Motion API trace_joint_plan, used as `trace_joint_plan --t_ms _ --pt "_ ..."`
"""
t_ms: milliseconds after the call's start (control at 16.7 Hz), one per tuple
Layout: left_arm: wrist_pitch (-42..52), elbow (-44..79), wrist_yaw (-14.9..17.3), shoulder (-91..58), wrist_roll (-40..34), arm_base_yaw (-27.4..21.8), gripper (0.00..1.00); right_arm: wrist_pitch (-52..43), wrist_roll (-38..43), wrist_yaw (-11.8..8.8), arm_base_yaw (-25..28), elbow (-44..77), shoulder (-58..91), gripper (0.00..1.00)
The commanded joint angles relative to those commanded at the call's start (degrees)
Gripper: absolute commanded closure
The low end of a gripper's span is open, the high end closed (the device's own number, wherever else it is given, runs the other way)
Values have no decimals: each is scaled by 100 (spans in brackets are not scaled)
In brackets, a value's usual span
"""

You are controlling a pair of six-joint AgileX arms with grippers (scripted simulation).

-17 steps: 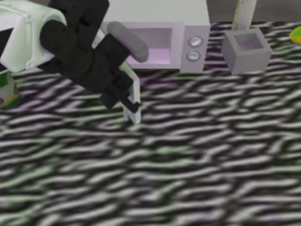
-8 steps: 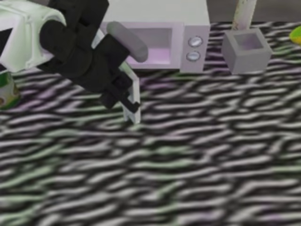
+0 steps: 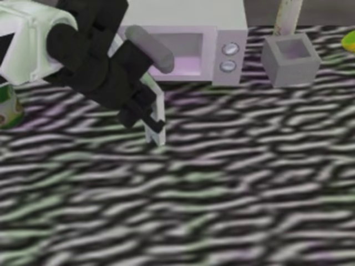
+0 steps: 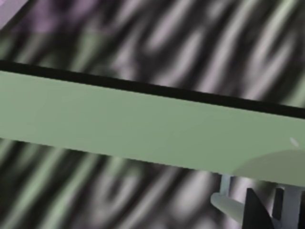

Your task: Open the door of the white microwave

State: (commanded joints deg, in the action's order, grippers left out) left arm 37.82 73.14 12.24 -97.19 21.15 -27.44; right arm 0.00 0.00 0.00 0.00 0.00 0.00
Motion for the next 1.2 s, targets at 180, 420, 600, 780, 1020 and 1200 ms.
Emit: trace_joint_plan --t_ms 180,420,600,780,1020,1200 --pt "67 -40 85 12 194 87 100 0 0 0 0 0 0 0" --pt "180 -70 369 133 802 339 100 0 0 0 0 0 0 0" --pt "266 -124 468 139 1024 436 100 0 0 0 0 0 0 0" --pt "266 -124 468 139 1024 436 100 0 0 0 0 0 0 0" --pt "266 -124 468 139 1024 436 100 0 0 0 0 0 0 0" --pt "266 -124 468 139 1024 436 100 0 0 0 0 0 0 0"
